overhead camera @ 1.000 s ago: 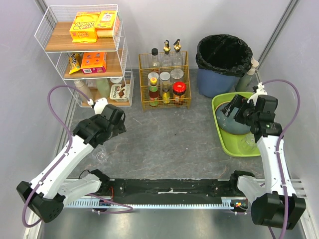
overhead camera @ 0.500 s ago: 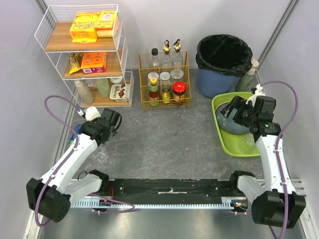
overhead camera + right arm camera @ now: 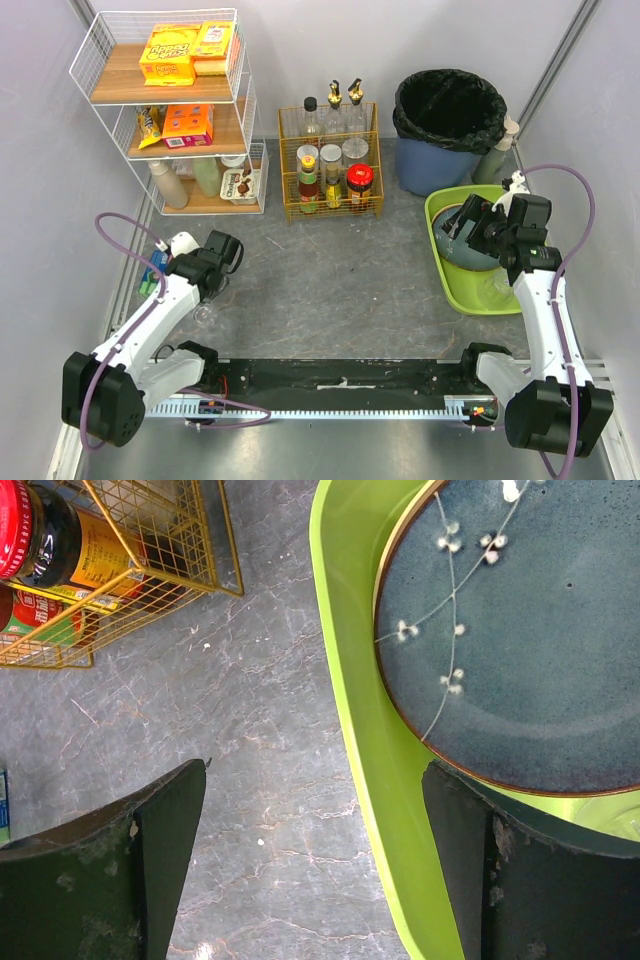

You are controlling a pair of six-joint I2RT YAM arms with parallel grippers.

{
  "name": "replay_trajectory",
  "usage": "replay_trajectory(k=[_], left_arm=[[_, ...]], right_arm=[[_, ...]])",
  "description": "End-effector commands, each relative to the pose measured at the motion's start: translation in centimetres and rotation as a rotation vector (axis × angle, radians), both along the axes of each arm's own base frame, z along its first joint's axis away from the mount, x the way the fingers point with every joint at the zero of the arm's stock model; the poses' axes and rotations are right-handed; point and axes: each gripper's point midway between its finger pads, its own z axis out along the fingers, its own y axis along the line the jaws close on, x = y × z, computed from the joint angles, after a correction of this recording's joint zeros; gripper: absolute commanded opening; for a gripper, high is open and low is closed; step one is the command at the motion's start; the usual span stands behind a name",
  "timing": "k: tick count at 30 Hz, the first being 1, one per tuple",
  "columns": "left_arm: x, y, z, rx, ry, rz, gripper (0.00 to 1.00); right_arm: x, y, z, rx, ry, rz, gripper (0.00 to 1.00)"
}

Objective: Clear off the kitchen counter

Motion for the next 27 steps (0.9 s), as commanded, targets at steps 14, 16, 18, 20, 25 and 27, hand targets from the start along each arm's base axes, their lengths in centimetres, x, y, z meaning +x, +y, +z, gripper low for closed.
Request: replay_trajectory(k=[14, 16, 18, 20, 25, 27], left_arm=[[5.8, -8.6, 6.0, -0.328, -0.192, -0.333, 0.02], [6.2, -10.6, 7.8, -0.373, -0.216, -0.425, 0.02], [6.3, -12.7, 9.4, -0.407, -0.224, -0.523, 0.02], [6.3, -15.2, 11.0, -0.466, -0.235, -0.626, 0.02], [5.4, -21.4, 15.8, -0.727, -0.324, -0.889, 0.02], [5.2, -22.9, 17.8, -0.805, -0.374, -0.936, 0.02]], right_arm=[[-0.2, 0.0, 0.6, -0.079, -0.017, 0.060, 0.98], [-0.2, 0.8, 1.1, -0.062, -0.040, 0.091, 0.98], [-0.1, 1.6, 1.6, -0.032, -0.062, 0.128, 0.98], [0.1, 3.3, 2.1, 0.034, -0.090, 0.206, 0.98], [0.4, 6.4, 3.0, 0.107, -0.112, 0.315, 0.98], [0.4, 8.1, 3.8, 0.147, -0.144, 0.363, 0.98]])
